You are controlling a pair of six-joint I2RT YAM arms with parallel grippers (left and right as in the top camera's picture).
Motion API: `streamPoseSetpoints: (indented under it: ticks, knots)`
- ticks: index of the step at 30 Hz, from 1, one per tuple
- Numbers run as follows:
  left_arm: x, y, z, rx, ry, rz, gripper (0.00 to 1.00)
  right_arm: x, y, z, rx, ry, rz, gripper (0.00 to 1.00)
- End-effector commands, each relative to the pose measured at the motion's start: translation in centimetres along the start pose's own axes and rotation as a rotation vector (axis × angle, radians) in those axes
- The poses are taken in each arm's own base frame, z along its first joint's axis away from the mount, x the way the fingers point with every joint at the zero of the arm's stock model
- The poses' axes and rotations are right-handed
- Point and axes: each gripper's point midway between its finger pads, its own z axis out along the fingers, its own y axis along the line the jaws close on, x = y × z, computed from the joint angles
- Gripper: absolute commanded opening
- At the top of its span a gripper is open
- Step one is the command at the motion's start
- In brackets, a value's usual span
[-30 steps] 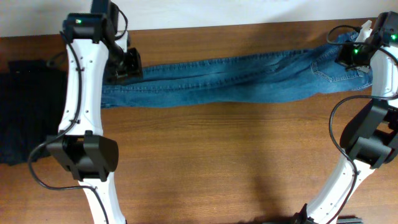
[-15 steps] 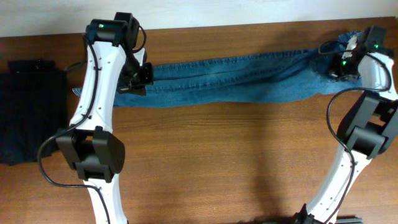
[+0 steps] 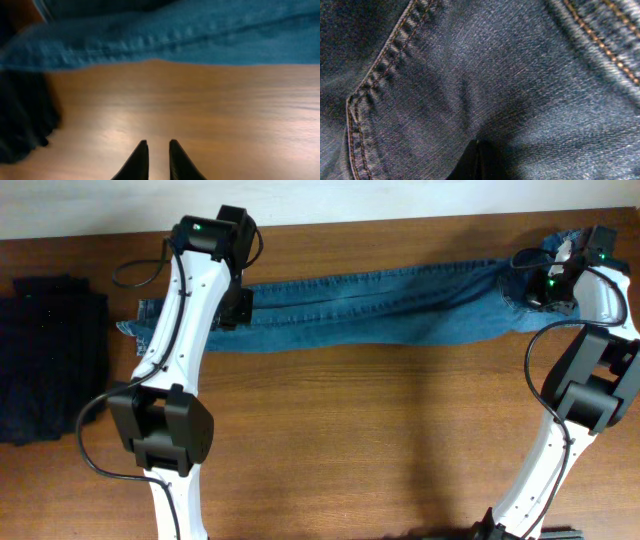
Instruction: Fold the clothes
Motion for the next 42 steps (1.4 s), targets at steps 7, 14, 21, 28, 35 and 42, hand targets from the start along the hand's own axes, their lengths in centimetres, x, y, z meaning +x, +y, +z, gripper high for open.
streamPoseSetpoints:
  ticks: [7,14,21,28,35,42]
  knots:
    - [-1.6,0.0,5.5,-0.110,-0.016,0.464,0.30,0.6,0.2,0.7,0.001,0.017,0.001,0.04]
    - [-2.5,-1.4,6.5,-0.068,-0.061,0.625,0.33,0.5,0.2,0.7,0.001,0.011,0.014,0.04]
    - [-4.0,-1.7,7.1,-0.086,-0.121,0.689,0.39,1.0,0.1,1.6,0.001,0.030,0.017,0.04]
    - [-4.3,-1.9,7.4,-0.091,-0.130,0.718,0.42,1.9,-0.2,2.9,0.002,0.058,0.022,0.04]
    - [-4.8,-2.7,7.6,-0.062,-0.165,0.754,0.52,1.9,-0.2,2.9,0.002,0.059,0.022,0.04]
    - [-4.8,-2.9,8.0,-0.060,-0.168,0.789,0.67,1.8,-0.2,2.9,0.002,0.057,0.022,0.04]
